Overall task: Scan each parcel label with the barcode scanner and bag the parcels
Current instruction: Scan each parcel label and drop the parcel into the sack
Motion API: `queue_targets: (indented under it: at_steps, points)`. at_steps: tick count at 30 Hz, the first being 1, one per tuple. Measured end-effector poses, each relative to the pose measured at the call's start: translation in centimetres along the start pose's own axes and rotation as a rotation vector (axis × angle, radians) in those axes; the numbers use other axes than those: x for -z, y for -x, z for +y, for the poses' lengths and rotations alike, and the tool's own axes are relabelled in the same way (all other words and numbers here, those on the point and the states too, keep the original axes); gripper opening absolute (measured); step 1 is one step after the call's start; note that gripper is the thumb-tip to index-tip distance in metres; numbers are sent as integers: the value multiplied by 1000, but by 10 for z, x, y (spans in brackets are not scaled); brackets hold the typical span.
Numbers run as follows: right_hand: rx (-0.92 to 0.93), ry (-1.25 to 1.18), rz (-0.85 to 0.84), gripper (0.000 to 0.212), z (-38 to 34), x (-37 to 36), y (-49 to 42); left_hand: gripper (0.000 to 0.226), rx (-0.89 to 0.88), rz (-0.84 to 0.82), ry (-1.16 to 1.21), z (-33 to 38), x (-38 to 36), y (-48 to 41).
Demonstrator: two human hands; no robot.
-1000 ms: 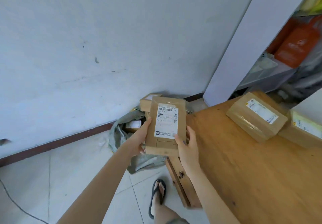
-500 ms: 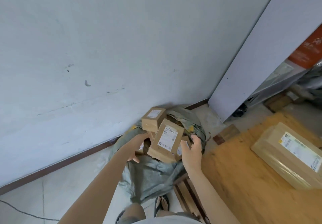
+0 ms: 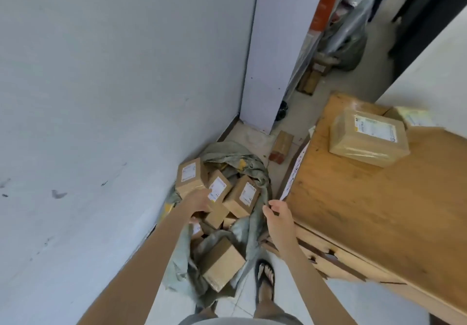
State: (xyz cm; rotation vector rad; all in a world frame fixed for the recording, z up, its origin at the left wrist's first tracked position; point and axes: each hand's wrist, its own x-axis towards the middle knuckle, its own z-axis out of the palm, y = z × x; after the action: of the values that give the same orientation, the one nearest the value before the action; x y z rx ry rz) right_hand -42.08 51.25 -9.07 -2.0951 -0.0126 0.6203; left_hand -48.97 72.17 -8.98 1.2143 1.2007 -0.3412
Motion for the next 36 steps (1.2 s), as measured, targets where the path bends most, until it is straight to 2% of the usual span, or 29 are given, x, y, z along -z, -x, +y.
queue_targets:
  at_steps: [4,9,12,15,19,27,36]
  points:
    - [-49,-94,75,28,8,20,24,39,-42,-89,-78,10,-28,-4]
    - [-55,-190,173,23,17,67,38,15,-131,-157,-141,29,-95,3]
    - [-33,-216,206,22,26,104,37,15,-169,-181,-201,38,-143,15]
    - [0,-189,225,23,40,148,29,14,-274,-176,-245,47,-192,29]
    - [43,-152,196,19,63,214,12,27,-386,-152,-243,46,-255,42]
    - [89,-118,162,22,80,324,-37,16,-510,-97,-293,58,-350,56]
    - [99,-45,197,38,62,370,-125,46,-615,58,-267,132,-391,20]
